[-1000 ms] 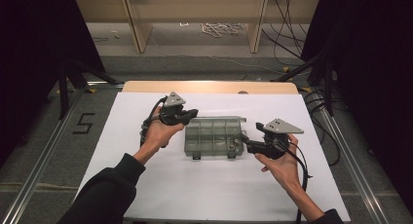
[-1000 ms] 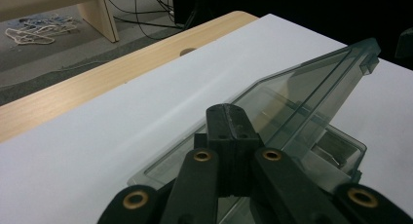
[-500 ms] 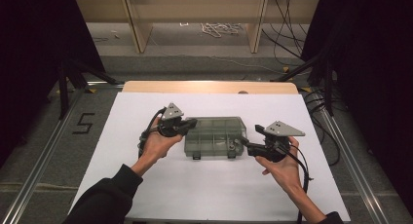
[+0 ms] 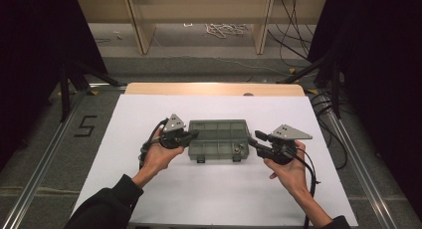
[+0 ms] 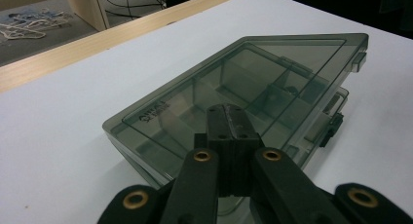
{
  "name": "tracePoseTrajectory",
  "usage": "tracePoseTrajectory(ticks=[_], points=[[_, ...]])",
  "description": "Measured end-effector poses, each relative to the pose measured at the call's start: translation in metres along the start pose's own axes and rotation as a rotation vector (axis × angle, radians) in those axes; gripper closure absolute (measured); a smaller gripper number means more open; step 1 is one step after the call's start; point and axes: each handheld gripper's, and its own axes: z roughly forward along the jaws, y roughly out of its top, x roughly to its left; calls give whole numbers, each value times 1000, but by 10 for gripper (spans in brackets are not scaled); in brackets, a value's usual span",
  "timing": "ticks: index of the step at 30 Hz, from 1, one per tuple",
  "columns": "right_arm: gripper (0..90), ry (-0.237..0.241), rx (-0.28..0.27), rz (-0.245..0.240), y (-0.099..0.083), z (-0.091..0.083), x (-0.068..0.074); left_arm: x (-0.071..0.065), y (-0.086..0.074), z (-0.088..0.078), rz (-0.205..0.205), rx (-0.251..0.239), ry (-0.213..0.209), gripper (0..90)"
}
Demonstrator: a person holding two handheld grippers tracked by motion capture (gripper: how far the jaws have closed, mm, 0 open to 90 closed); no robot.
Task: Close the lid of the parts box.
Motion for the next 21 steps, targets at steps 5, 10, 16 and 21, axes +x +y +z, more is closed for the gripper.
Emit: tracePoseTrajectory(ticks=[5,10,16,21], points=[[773,26,4,-6,-5,5,-3,-1,-6,-2,-3,1,-3,900],[840,33,13,-46,-10,12,-5,-1,-14,-3,-23,3,-8,900],[869,41,46,-58,-18,20,-8,0,-22,-5,-16,17,-13,900],[873,41,72,-64,-22,25,-9,0,-27,-6,-23,18,-19,900]])
